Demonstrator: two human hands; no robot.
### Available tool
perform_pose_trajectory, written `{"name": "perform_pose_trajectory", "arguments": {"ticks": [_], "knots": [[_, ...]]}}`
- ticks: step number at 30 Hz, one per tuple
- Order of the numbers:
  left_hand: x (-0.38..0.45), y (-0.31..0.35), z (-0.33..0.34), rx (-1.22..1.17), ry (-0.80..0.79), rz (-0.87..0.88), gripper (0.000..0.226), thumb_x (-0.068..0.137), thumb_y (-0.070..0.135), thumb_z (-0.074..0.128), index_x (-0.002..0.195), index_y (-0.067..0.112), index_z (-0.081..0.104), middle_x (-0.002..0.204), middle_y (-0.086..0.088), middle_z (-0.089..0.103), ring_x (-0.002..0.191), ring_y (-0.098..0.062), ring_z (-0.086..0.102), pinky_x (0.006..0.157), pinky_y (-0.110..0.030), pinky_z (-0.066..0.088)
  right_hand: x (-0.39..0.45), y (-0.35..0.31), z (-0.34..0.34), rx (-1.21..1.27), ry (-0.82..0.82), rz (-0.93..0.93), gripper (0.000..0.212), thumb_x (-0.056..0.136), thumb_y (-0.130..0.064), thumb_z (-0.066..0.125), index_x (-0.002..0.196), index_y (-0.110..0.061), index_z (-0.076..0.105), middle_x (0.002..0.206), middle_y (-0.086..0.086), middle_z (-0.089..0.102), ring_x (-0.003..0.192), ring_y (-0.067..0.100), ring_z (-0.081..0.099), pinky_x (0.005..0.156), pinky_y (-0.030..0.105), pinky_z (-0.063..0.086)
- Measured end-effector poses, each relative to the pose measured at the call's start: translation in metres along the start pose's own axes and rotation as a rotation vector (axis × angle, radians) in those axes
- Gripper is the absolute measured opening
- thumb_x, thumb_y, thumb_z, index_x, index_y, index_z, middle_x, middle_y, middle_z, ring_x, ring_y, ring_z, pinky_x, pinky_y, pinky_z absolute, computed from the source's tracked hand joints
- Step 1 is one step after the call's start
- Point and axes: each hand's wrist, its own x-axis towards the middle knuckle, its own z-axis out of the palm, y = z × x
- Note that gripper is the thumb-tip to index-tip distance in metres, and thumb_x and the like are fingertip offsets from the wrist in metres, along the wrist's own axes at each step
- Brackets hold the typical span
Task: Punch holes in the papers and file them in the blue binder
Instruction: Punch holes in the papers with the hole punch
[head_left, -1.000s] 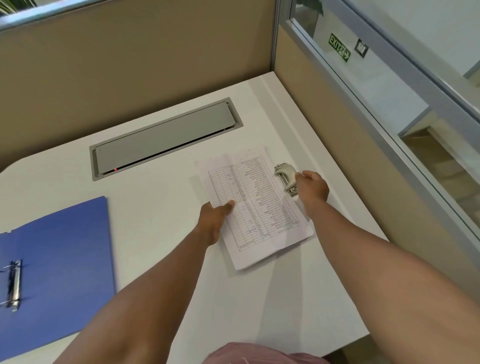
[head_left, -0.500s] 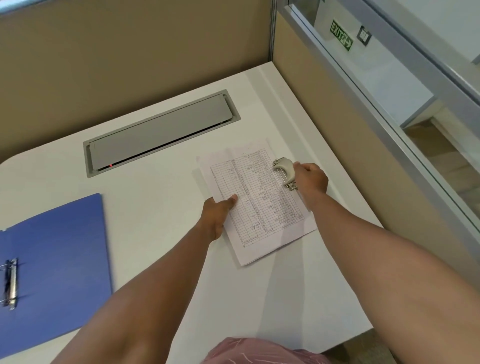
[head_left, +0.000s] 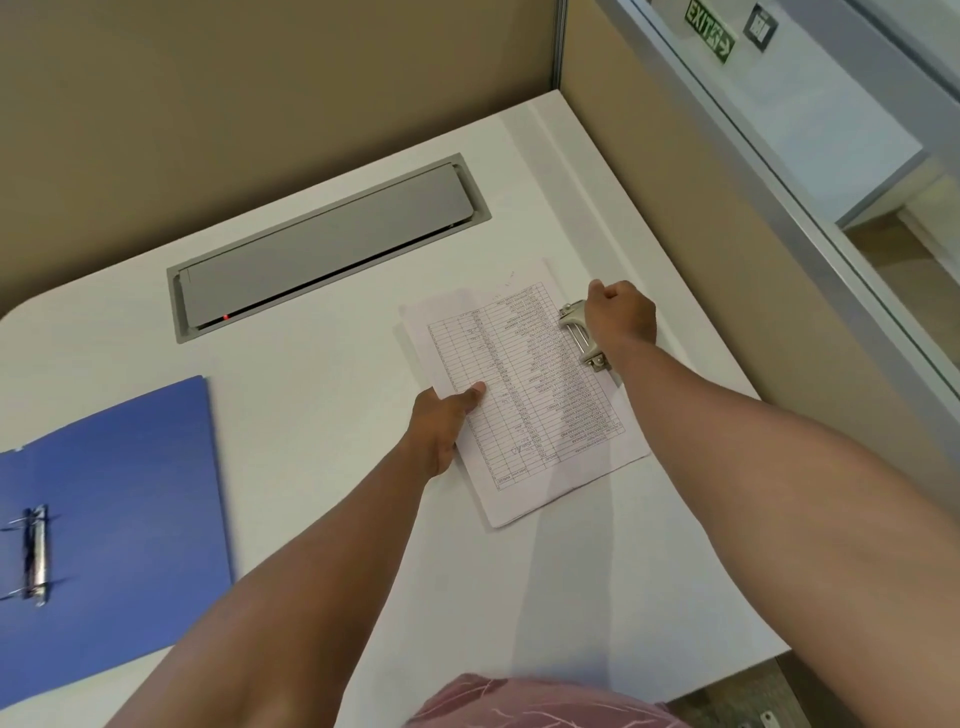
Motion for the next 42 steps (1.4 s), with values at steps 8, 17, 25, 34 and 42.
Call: {"name": "perform_pose_trajectory", "arguments": {"ticks": [8,17,25,34,42], "knots": [[0.004,-0.001,-0.002,0.040,-0.017,0.002,0.036,0.085,0.018,0.078,0.119,0.011,0.068,0.107,-0.002,0.076,0.100,-0.024,0.072,0.089,-0.049,0.057,0.007,0.003,0.007,-0.155,0.083,-0.026,0.038,0.096,-0.039,0.042,0.101,-0.012,0.068,0.104,0.008,0.070,0.100,0.030,0.063,0.080,0.032,0.045],[0.003,-0.003,0.001,0.028,-0.013,-0.001,0.033,0.087,0.018,0.077,0.118,0.012,0.068,0.107,-0.002,0.076,0.100,-0.023,0.072,0.088,-0.048,0.058,0.005,0.004,0.013,-0.191,0.159,-0.032,0.030,0.096,-0.025,0.038,0.113,-0.012,0.059,0.116,0.008,0.065,0.107,0.029,0.059,0.083,0.033,0.042],[0.001,-0.004,0.002,0.015,-0.005,0.002,0.029,0.087,0.016,0.076,0.115,0.013,0.069,0.105,-0.001,0.077,0.097,-0.022,0.073,0.086,-0.045,0.059,0.008,0.005,0.015,-0.352,0.185,-0.024,0.045,0.085,-0.019,0.045,0.129,-0.021,0.050,0.132,0.009,0.046,0.124,0.029,0.040,0.098,0.047,0.031],[-0.001,-0.002,0.003,0.013,0.004,-0.001,0.028,0.087,0.016,0.076,0.115,0.014,0.068,0.104,0.000,0.077,0.093,-0.019,0.074,0.076,-0.038,0.061,0.011,0.006,0.016,-0.391,0.195,0.057,0.035,0.094,-0.030,0.041,0.129,-0.023,0.042,0.135,0.011,0.036,0.122,0.032,0.035,0.097,0.046,0.027],[-0.002,-0.002,0.004,0.017,0.016,0.002,0.030,0.088,0.015,0.075,0.117,0.012,0.068,0.106,-0.002,0.076,0.093,-0.020,0.074,0.074,-0.037,0.061,0.013,0.008,0.018,-0.418,0.218,0.062,0.032,0.095,-0.032,0.038,0.124,-0.018,0.041,0.133,0.011,0.037,0.120,0.032,0.036,0.095,0.045,0.028]]}}
